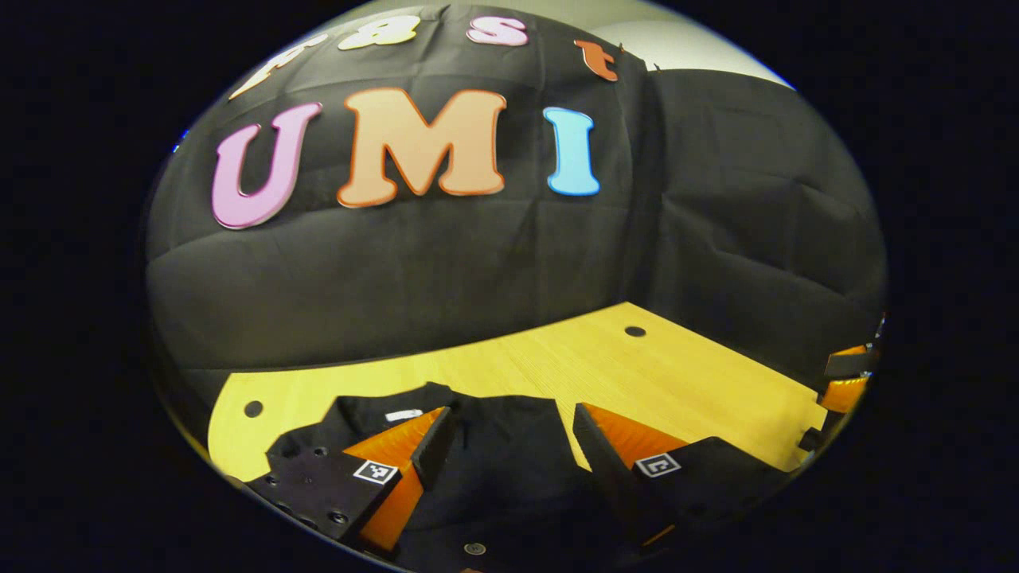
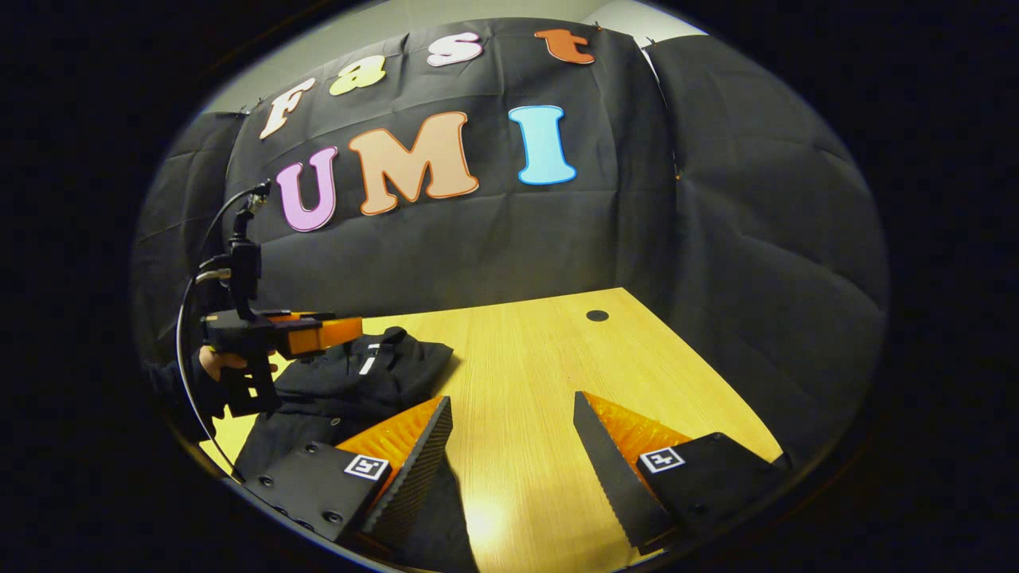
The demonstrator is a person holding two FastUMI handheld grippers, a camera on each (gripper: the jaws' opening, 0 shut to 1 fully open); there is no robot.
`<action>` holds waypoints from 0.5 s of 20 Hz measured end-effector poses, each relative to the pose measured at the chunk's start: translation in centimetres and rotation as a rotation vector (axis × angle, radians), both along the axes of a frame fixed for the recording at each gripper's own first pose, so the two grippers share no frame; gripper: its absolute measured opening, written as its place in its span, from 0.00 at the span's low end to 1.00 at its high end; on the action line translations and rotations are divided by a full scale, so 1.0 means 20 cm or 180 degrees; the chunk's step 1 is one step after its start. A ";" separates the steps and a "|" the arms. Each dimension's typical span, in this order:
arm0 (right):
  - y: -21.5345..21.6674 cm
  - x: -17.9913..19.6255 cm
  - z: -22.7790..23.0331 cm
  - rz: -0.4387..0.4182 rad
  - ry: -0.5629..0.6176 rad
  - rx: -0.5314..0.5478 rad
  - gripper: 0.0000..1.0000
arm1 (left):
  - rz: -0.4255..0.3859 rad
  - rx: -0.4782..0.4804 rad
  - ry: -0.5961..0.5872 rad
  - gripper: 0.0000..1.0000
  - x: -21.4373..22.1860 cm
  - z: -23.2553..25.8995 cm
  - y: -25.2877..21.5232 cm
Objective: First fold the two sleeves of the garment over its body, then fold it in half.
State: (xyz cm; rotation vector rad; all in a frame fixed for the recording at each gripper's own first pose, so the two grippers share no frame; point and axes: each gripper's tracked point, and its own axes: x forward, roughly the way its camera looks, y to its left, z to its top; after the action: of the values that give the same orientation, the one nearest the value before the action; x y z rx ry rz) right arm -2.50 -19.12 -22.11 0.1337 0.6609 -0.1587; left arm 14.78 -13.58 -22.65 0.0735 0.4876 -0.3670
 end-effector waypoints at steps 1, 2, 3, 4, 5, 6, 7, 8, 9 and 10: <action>0.00 0.01 -0.01 0.0054 -0.0010 0.0022 0.98 | 0.0146 -0.0014 -0.0017 0.93 -0.03 0.05 0.06; 0.00 0.02 0.00 0.0114 -0.0022 0.0056 0.98 | 0.0272 -0.0032 -0.0050 0.94 -0.05 0.09 0.13; 0.01 0.02 0.00 0.0178 -0.0035 0.0095 0.98 | 0.0406 -0.0009 -0.0093 0.93 -0.08 0.14 0.21; 0.02 0.03 0.00 0.0250 -0.0055 0.0132 0.98 | 0.0534 0.0043 -0.0138 0.94 -0.12 0.18 0.29; 0.02 0.03 -0.02 0.0317 -0.0070 0.0141 0.98 | 0.0653 0.0080 -0.0201 0.93 -0.17 0.22 0.38; 0.03 0.02 -0.02 0.0368 -0.0067 0.0133 0.98 | 0.0770 0.0092 -0.0231 0.93 -0.23 0.25 0.45; 0.05 0.02 -0.03 0.0406 -0.0051 0.0135 0.98 | 0.0861 0.0096 -0.0212 0.93 -0.31 0.26 0.52; 0.07 0.02 -0.03 0.0432 -0.0056 0.0152 0.98 | 0.0925 0.0110 -0.0198 0.93 -0.39 0.27 0.58; 0.10 -0.01 -0.02 0.0443 -0.0078 0.0157 0.98 | 0.0988 0.0152 -0.0199 0.97 -0.47 0.28 0.66; 0.14 -0.04 -0.01 0.0455 -0.0091 0.0149 0.98 | 0.1044 0.0204 -0.0208 0.92 -0.55 0.29 0.74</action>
State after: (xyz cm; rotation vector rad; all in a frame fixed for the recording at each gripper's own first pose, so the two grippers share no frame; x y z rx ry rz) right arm -3.29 -16.39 -22.35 0.1329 0.6434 -0.0040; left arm 3.78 1.21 -16.77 0.0660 0.4381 -0.0276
